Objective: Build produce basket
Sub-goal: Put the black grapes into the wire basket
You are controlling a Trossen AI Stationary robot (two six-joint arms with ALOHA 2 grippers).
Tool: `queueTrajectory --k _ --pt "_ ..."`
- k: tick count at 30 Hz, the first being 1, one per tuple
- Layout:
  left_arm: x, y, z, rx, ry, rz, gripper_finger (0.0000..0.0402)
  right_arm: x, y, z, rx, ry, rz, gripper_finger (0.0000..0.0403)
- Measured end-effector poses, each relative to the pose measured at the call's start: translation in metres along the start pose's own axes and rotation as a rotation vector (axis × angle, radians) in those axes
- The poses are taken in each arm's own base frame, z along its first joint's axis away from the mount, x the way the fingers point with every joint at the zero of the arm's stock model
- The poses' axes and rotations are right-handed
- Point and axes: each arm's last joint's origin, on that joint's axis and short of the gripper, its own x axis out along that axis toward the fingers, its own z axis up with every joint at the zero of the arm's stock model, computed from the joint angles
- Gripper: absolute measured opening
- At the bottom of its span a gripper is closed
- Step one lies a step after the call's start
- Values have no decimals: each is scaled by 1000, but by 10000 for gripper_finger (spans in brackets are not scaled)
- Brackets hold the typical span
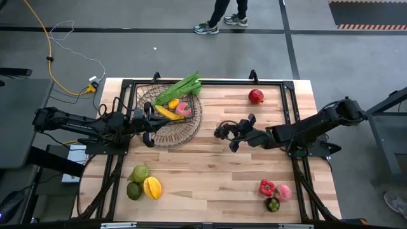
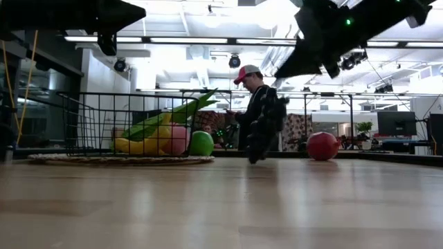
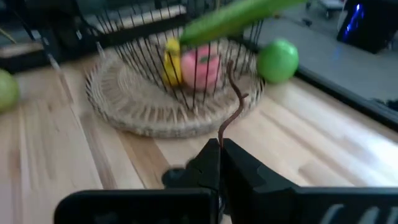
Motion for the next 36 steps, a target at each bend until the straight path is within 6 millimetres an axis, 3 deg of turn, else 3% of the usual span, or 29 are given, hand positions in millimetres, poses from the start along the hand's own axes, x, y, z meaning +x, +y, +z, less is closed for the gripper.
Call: queueTrajectory --k 9,18,28,36 --pt "0 -1 5 -12 -47 -3 0 -8 -6 27 25 -144 64 0" --pt "-1 5 7 45 -89 182 0 -5 -8 47 56 -276 199 0" --pt "-1 5 7 84 -84 196 0 14 -33 91 80 -328 328 0" --pt "-1 5 6 120 -65 192 0 46 -37 135 27 -303 324 0"
